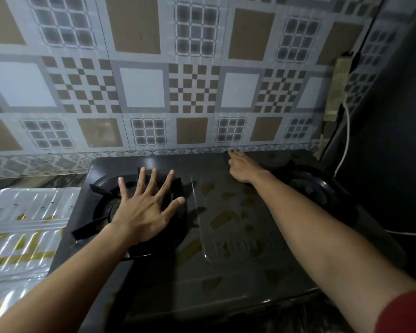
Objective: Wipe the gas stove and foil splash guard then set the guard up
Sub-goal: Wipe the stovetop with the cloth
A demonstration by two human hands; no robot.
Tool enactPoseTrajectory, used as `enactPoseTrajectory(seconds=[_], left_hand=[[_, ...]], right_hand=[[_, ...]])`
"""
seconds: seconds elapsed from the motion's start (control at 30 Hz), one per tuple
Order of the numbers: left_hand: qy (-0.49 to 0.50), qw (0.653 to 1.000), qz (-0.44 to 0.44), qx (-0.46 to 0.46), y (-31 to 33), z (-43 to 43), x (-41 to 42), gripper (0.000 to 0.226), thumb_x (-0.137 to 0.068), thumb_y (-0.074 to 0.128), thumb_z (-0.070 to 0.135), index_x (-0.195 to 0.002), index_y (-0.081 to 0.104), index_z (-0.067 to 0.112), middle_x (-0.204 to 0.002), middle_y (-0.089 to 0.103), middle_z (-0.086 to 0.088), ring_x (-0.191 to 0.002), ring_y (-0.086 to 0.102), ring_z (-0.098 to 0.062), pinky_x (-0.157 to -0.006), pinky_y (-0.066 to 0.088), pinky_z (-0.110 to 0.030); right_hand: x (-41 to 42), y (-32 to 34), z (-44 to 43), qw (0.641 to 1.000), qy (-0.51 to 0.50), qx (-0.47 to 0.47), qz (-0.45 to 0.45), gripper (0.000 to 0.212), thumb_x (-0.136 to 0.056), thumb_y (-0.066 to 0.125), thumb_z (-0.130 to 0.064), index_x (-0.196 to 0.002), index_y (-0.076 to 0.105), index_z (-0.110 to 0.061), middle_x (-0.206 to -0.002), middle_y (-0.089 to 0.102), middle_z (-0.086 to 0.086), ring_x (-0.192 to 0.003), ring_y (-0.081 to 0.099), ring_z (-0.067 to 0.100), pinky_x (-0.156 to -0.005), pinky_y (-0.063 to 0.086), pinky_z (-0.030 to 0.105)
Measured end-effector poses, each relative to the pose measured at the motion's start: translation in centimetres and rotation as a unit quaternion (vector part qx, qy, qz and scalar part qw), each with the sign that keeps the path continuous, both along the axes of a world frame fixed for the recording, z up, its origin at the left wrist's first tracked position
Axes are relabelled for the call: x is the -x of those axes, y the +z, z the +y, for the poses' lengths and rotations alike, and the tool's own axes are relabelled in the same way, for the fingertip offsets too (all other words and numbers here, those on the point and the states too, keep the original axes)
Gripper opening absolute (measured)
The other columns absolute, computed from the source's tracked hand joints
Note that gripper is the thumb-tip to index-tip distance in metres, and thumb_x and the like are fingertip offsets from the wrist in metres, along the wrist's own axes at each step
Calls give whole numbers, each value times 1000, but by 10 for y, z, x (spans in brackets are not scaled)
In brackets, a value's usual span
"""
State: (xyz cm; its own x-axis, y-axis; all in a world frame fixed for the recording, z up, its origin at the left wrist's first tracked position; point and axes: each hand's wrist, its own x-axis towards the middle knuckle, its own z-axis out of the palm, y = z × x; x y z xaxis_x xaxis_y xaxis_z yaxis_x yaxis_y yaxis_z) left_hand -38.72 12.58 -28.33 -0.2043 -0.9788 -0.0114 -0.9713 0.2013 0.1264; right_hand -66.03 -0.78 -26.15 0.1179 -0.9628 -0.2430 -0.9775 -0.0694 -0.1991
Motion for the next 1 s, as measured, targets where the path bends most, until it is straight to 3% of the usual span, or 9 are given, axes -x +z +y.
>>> enactPoseTrajectory(seconds=[0.2, 0.33, 0.4, 0.47, 0.53, 0.77, 0.87, 1.0], left_hand=[[-13, 999, 15, -29, -2, -1, -1, 76, -80, -7, 80, -147, -22, 48, -162, -23, 0, -145, -30, -25, -113, -18, -65], [-13, 998, 28, -45, 2, -1, -1, 74, -83, -1, 77, -149, -19, 47, -163, -21, -1, -147, -26, -29, -112, -17, -66], [-12, 998, 23, -49, 5, 0, -4, 73, -86, 2, 75, -150, -18, 46, -163, -20, -2, -148, -24, -32, -112, -15, -68], [-8, 999, 11, -53, 5, 0, -7, 70, -89, 4, 72, -150, -17, 47, -164, -20, -2, -148, -24, -33, -111, -14, -70], [-7, 998, -3, -58, 5, 3, -9, 66, -91, 4, 69, -150, -18, 47, -164, -20, -1, -147, -24, -34, -110, -13, -72], [-6, 999, 3, -47, 3, 4, -4, 60, -98, 6, 57, -152, -16, 44, -165, -16, -3, -148, -22, -38, -108, -14, -73], [-8, 999, 4, -40, 4, 4, -5, 60, -98, 7, 55, -154, -12, 42, -165, -15, -4, -148, -20, -38, -108, -14, -73], [-11, 999, 14, -29, 7, 12, 4, 63, -99, 8, 56, -157, -4, 34, -166, -13, -4, -150, -17, -34, -109, -12, -73]], right_hand=[[2, 1, 22, 997, -82, -2, 0, 58, -102, 32, -17, -155, 9, -6, -163, 6, 16, -149, 12, 34, -120, 19, 45], [3, -3, 55, 994, -97, 31, -36, 47, -103, 33, -20, -148, 26, -8, -150, 35, 20, -130, 42, 37, -102, 41, 43], [5, -4, 70, 992, -104, 52, -47, 47, -106, 29, -24, -151, 29, -10, -154, 34, 15, -135, 40, 35, -107, 38, 42], [-2, -3, 76, 992, -90, 77, -42, 48, -107, 26, -22, -153, 28, -11, -162, 22, 10, -146, 25, 29, -118, 22, 43], [-26, -3, 78, 993, -62, 84, -46, 49, -105, 27, -17, -153, 29, -11, -163, 19, 8, -148, 21, 28, -119, 17, 43], [-106, -11, 126, 991, 41, 85, -96, 48, -101, 32, -13, -149, 35, -11, -161, 26, 8, -147, 24, 24, -114, 22, 39], [-103, -18, 155, 988, 68, 88, -108, 47, -104, 32, -17, -151, 33, -13, -162, 24, 5, -149, 19, 20, -116, 20, 34], [-77, -17, 150, 990, 54, 66, -111, 46, -105, 31, -18, -152, 33, -17, -163, 23, 2, -149, 21, 20, -119, 21, 39]])
